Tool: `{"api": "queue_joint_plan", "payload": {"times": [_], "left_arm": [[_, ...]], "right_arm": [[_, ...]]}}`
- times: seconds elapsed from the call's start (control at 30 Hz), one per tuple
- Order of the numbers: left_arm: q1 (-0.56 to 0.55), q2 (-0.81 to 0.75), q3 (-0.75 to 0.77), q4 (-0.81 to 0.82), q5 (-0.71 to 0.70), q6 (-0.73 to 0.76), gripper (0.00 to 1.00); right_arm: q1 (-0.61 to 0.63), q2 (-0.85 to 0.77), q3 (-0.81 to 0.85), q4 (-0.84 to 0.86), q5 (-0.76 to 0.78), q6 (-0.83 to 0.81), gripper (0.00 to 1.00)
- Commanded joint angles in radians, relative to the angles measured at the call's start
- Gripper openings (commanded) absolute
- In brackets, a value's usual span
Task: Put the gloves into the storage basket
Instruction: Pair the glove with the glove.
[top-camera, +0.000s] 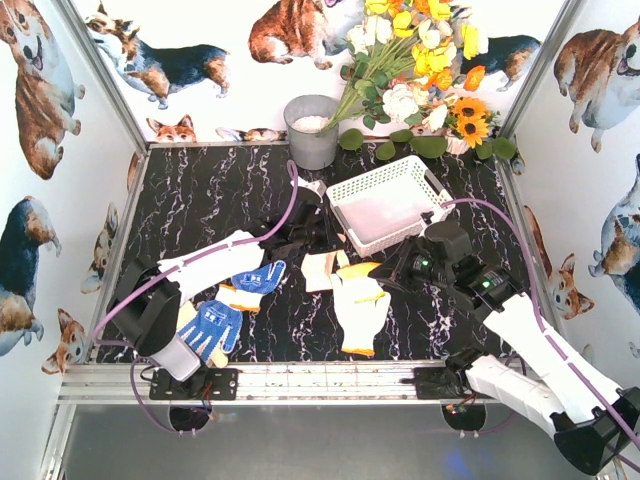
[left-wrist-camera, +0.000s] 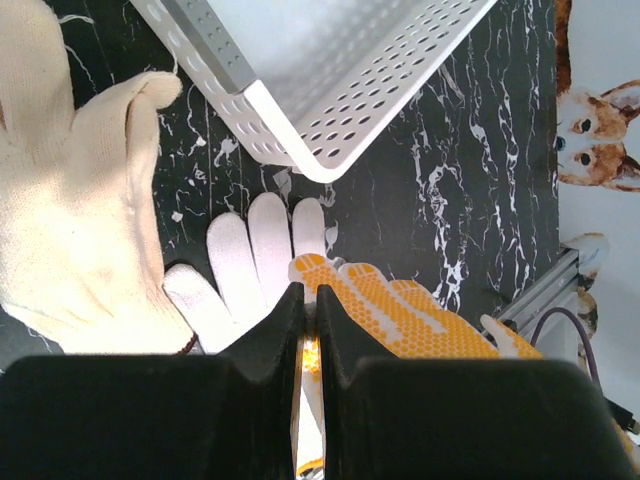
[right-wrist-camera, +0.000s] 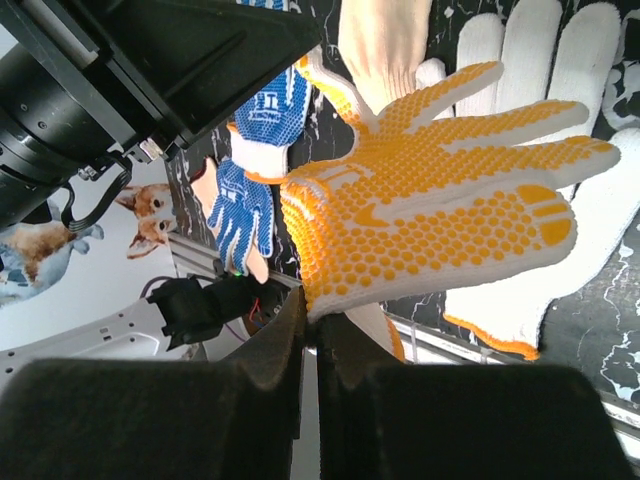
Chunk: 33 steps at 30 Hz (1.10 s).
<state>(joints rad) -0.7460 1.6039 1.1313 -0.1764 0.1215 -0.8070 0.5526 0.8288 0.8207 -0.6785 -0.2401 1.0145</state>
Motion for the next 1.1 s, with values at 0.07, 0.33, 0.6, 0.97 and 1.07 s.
{"api": "queue_joint_plan", "payload": {"times": [0.07,0.33,0.6,0.97,1.07], "left_arm": [[-0.004,0.032,0.054,0.014,-0.028,0.024,0.0],[-0.004,0.073,0.097,0.005,-0.071,0.037,0.0],[-0.008,0.13,-0.002,0.103,-0.036,-0.006,0.0],[-0.032,0.151,-0.072,0.126,-0.045,-0.013,0.0],[-0.032,0.16,-0.087,0.144,-0.044,-0.013,0.0]], "right_arm": [[-0.051,-0.001,-0.013,0.088,-0.029,-0.054,0.0],[-0.087,0.036,-0.023,0.167,-0.049,-0.135,0.0],[-0.086,0.035,-0.281,0.316,-0.161,-0.039,0.0],[-0.046,0.012,-0.396,0.222,-0.232,0.028,0.0],[-0.021,0.015,-0.417,0.208,-0.206,0.072,0.0]]}}
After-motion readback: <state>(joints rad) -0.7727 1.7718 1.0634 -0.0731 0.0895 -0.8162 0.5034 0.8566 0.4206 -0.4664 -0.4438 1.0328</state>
